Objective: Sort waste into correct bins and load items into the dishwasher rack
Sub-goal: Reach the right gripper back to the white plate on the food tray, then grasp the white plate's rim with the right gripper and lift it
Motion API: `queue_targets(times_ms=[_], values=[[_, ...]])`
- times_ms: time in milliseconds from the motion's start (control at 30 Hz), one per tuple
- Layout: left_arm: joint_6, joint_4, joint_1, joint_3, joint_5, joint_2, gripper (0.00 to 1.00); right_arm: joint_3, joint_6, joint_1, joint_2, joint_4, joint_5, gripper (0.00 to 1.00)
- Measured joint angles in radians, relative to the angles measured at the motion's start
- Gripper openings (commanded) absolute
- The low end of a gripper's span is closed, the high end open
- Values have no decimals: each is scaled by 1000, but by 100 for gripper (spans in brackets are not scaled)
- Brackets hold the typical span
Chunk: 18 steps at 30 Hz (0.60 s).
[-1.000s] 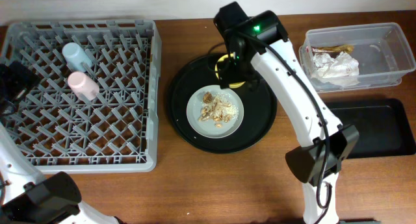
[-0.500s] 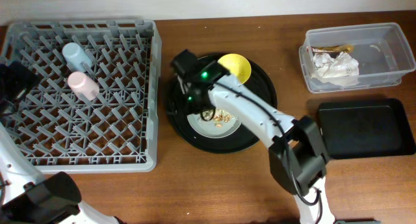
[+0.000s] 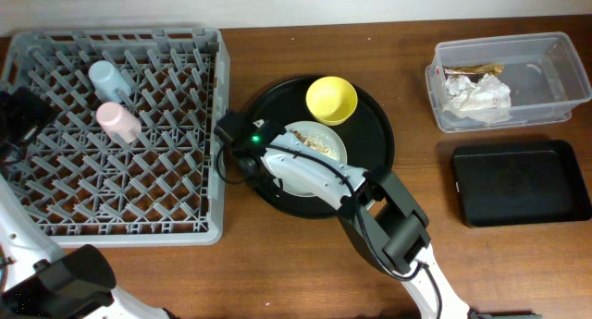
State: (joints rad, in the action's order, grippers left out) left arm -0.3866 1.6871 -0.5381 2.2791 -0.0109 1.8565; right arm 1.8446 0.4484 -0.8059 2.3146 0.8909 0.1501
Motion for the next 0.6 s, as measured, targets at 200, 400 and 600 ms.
queue_targets(times_ms=[200,400,600], values=[[0,0,0,0,0,0,99,0,-1,0,4,3,34,4],[0,0,-3,0,0,0,99,3,0,-1,3,18,47,4],[0,0,-3,0,0,0,99,175,1,-1,3,216,43,4]])
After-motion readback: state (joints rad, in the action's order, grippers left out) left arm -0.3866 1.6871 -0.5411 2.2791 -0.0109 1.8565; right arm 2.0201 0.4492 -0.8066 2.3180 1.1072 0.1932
